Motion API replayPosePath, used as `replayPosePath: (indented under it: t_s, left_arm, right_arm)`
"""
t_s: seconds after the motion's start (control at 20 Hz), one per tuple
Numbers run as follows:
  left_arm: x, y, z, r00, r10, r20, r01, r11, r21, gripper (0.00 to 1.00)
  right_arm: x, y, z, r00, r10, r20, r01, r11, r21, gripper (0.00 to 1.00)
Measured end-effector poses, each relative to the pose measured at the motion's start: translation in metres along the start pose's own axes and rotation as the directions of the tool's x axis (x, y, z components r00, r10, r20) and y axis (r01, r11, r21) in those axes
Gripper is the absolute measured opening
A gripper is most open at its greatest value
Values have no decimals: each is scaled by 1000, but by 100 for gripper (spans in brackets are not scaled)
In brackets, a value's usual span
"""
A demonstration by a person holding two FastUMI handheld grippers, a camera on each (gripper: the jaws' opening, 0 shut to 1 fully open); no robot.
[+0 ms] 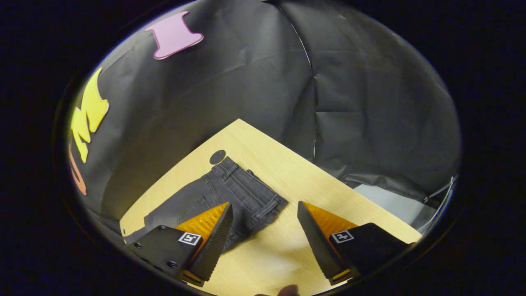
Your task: Grasp the waist and the cuffs of the jeans and fold them to make the two legs overlap; first hold the waist and fold one-third of the jeans toward the cuffs, then hold the cuffs and fold the remaining one-third in the same direction to finish folding.
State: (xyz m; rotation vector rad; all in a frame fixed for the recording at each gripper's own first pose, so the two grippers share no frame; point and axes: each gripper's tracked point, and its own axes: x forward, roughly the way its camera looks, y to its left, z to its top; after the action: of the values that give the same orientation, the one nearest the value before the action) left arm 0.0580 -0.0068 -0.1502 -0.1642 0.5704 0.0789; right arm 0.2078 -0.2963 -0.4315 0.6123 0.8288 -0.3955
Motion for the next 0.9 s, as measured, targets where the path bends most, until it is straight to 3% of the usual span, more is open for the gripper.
replayPosePath:
  t_s: [0.35, 0.45, 0.5, 0.6, 0.65, 0.7, 0.75, 0.9]
  left_arm:
    - [-1, 6, 1, 999, 29, -18, -28, 1000, 7, 96]
    - [-3, 9, 1, 999, 39, -20, -39, 999, -1, 96]
    - [-4, 9, 0, 999, 41, -22, -41, 999, -10, 96]
    - [-7, 14, -1, 998, 51, -22, -52, 998, -27, 96]
    - [-8, 18, -2, 998, 57, -23, -58, 998, -36, 96]
    - [-10, 22, -3, 998, 62, -22, -63, 997, -43, 96]
    - [-13, 27, -3, 997, 70, -19, -71, 996, -50, 96]
    - [-20, 39, -1, 996, 86, -1, -86, 994, -67, 96]
  right_arm:
    - [32, 13, -8, 1000, -31, -7, 31, 999, -21, 99]
    - [25, 13, -6, 999, -50, 12, 51, 997, -63, 93]
    - [32, 12, -9, 998, -66, 21, 68, 992, -106, 97]
    - [30, 13, -8, 998, -52, 27, 55, 988, -145, 75]
    - [28, 15, -9, 999, -51, 19, 53, 989, -136, 73]
    - [30, 16, -8, 999, -43, 19, 45, 991, -125, 55]
    - [29, 18, -6, 999, -34, 19, 36, 993, -114, 48]
    - [11, 26, 5, 1000, -26, -3, 26, 993, -112, 11]
